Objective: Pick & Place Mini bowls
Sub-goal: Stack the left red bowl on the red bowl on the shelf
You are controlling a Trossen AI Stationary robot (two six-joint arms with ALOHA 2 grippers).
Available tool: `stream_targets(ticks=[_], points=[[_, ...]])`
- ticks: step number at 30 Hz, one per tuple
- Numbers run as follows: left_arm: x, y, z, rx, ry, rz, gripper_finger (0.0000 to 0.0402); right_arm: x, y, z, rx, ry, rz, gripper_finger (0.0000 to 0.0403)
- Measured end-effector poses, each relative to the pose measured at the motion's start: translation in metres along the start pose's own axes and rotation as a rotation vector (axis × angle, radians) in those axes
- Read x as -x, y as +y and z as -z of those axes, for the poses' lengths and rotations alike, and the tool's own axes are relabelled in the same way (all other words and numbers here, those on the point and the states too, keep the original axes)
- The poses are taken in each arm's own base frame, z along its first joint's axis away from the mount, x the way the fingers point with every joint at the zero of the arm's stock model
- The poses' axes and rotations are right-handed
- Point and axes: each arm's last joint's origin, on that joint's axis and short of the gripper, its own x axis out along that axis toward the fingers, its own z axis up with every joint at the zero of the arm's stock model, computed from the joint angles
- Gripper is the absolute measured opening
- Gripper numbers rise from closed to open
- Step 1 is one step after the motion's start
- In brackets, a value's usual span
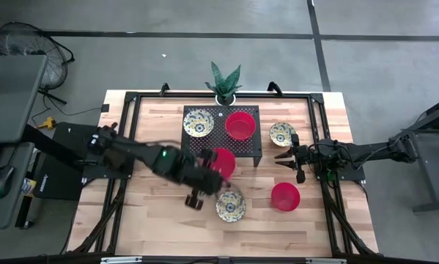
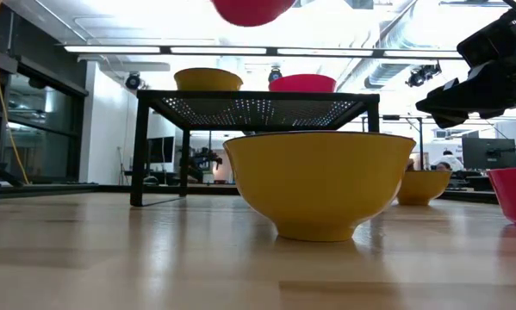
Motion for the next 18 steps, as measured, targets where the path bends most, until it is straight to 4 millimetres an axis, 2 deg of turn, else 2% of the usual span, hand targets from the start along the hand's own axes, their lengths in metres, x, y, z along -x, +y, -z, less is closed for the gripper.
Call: stream_targets(ticks=[4, 9, 13, 18], points=[[0.003, 0.032, -0.004, 0.064, -0.036, -0.055, 0.0000, 0.000, 0.000, 0.000, 0.000, 0.000, 0.000, 0.0073], [-0.003, 0.072, -0.006, 0.157, -0.092, -0.124, 0.0000, 0.000, 0.000, 0.000, 0.000, 0.000, 0.000, 0.0073], [-0.005, 0.096, -0.010, 0.190, -0.167, -0.171, 0.0000, 0.000, 0.000, 0.000, 0.000, 0.000, 0.000, 0.0073], [-0.033, 0.122, -0.010, 0.229, -0.171, -0.142, 0.0000, 0.000, 0.000, 0.000, 0.000, 0.000, 0.000, 0.0073]])
